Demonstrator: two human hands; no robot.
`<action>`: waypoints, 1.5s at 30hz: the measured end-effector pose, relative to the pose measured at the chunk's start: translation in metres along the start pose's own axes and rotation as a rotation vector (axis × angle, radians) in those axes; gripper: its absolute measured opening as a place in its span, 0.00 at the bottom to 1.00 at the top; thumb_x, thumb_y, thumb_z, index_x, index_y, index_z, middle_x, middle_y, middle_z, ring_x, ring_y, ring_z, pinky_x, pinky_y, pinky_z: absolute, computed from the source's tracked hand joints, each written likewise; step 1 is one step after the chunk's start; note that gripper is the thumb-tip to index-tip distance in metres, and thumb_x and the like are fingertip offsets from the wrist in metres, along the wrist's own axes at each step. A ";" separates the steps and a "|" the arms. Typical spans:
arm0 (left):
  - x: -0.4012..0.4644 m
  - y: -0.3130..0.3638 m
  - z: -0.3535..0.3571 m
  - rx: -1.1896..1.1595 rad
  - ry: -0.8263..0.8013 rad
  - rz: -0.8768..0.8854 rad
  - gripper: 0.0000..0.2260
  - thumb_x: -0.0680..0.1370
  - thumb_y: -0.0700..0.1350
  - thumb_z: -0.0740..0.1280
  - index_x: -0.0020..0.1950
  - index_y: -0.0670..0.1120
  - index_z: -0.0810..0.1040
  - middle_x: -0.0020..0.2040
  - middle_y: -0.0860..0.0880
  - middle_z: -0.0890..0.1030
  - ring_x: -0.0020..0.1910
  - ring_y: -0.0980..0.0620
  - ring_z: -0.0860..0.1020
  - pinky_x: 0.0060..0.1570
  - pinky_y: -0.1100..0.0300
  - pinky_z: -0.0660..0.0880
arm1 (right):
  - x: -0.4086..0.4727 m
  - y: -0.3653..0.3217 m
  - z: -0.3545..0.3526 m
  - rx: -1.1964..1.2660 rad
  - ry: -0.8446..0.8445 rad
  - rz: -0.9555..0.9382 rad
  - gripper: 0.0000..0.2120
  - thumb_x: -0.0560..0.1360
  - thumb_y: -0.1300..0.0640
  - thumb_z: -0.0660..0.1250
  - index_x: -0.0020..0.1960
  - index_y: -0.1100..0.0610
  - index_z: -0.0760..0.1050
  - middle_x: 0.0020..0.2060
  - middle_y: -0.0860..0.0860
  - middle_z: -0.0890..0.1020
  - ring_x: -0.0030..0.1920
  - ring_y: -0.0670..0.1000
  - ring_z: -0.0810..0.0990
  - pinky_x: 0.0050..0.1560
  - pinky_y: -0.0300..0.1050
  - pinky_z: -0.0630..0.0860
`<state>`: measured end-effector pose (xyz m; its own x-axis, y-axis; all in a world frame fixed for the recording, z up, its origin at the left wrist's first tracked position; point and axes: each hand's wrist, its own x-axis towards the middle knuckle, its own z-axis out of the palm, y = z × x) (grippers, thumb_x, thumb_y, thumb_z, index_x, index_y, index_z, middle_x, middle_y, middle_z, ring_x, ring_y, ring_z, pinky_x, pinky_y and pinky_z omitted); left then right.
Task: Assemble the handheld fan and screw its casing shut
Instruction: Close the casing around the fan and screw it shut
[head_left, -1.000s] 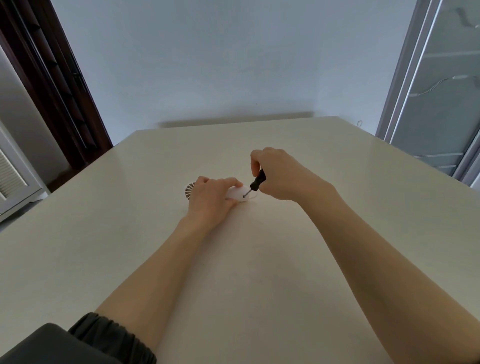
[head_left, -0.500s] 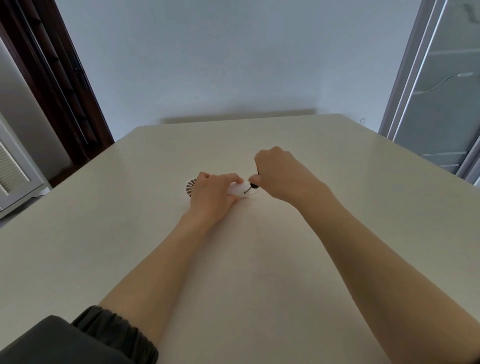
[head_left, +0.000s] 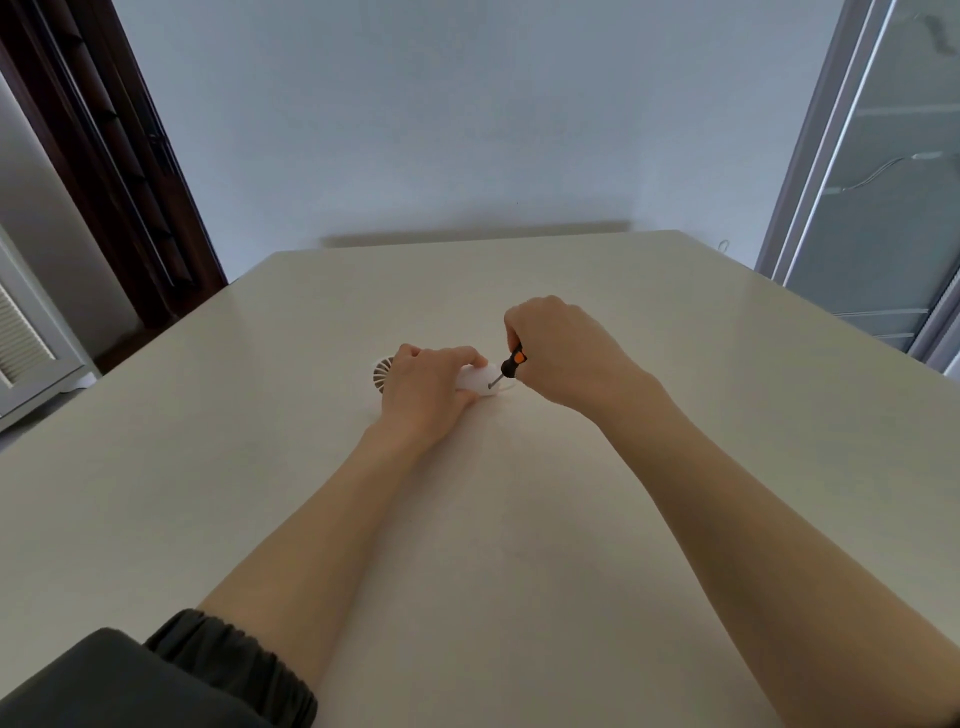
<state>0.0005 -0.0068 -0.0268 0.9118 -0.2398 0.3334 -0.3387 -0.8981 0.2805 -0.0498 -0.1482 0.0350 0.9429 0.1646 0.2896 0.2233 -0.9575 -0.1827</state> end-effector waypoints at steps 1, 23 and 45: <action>0.000 0.000 0.000 0.002 0.000 0.006 0.15 0.76 0.47 0.64 0.63 0.56 0.75 0.61 0.52 0.79 0.58 0.44 0.68 0.49 0.64 0.56 | -0.001 0.000 0.000 -0.018 0.002 0.006 0.04 0.74 0.64 0.64 0.49 0.62 0.73 0.45 0.55 0.75 0.43 0.57 0.75 0.39 0.46 0.69; -0.002 0.003 -0.003 0.007 0.036 0.041 0.15 0.76 0.46 0.64 0.62 0.54 0.76 0.60 0.51 0.80 0.57 0.45 0.70 0.45 0.65 0.53 | 0.000 0.002 0.001 -0.021 0.015 -0.012 0.02 0.72 0.66 0.63 0.44 0.61 0.71 0.42 0.56 0.76 0.40 0.57 0.74 0.36 0.45 0.67; 0.002 -0.002 -0.003 0.053 0.005 0.065 0.13 0.77 0.49 0.64 0.61 0.56 0.75 0.59 0.52 0.80 0.56 0.49 0.74 0.58 0.62 0.57 | 0.006 0.016 -0.015 0.000 0.238 0.161 0.08 0.72 0.53 0.67 0.44 0.58 0.75 0.41 0.52 0.77 0.41 0.56 0.76 0.37 0.44 0.66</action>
<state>0.0024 -0.0047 -0.0235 0.8871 -0.2969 0.3536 -0.3846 -0.8989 0.2101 -0.0437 -0.1664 0.0479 0.8817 -0.0498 0.4692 0.0752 -0.9668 -0.2440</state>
